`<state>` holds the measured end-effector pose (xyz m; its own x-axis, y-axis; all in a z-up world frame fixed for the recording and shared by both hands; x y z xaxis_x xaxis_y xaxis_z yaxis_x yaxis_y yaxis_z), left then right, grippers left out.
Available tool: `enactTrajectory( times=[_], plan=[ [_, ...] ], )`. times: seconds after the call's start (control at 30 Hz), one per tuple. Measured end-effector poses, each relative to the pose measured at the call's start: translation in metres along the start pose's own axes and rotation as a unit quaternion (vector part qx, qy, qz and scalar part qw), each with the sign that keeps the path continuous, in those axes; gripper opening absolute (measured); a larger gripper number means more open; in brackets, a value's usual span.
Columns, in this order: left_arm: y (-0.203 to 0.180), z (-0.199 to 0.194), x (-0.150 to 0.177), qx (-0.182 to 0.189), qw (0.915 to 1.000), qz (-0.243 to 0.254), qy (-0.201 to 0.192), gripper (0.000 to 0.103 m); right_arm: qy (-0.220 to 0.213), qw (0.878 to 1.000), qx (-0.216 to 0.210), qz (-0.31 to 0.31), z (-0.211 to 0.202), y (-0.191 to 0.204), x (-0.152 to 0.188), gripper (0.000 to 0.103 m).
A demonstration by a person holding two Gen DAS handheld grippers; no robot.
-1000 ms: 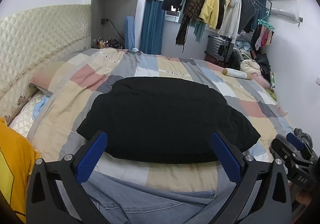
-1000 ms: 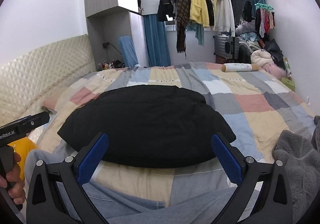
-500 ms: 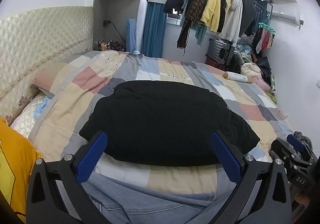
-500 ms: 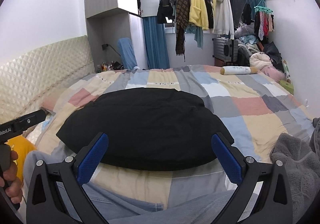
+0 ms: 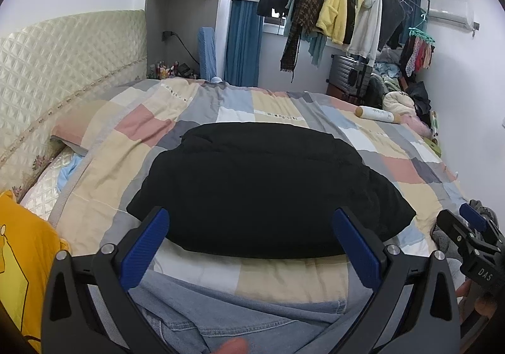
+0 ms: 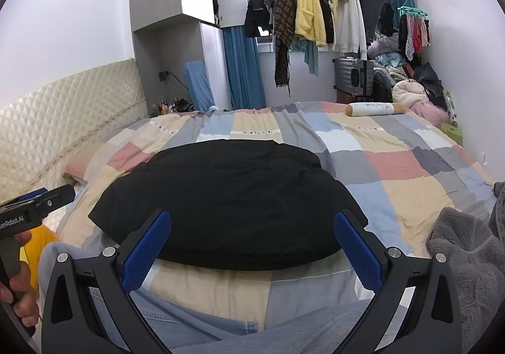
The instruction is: Fold large clothes
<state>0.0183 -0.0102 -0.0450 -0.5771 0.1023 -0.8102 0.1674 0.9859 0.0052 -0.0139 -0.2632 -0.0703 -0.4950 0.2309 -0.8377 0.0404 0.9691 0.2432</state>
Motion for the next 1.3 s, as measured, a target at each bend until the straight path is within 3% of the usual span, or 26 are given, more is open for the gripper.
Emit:
enactTrajectory(
  times=[1.3],
  plan=[
    [-0.002, -0.008, -0.004, -0.007, 1.0000, 0.006, -0.002, 0.103, -0.003, 1.000, 0.002, 0.006, 0.000, 0.003, 0.005, 0.103]
  ],
)
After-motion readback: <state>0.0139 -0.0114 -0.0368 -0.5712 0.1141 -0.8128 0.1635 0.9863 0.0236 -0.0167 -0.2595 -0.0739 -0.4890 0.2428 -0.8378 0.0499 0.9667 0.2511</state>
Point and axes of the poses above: each gripper's, at about its wrist camera, not at the fingertips, and z roughly the way its jaws point, y to its left, x to its underside, the point moved 2 cm from there along z, roughly the way its jaws point, and after that the axes turned 10 degrees about z, right-handed, at the moved point
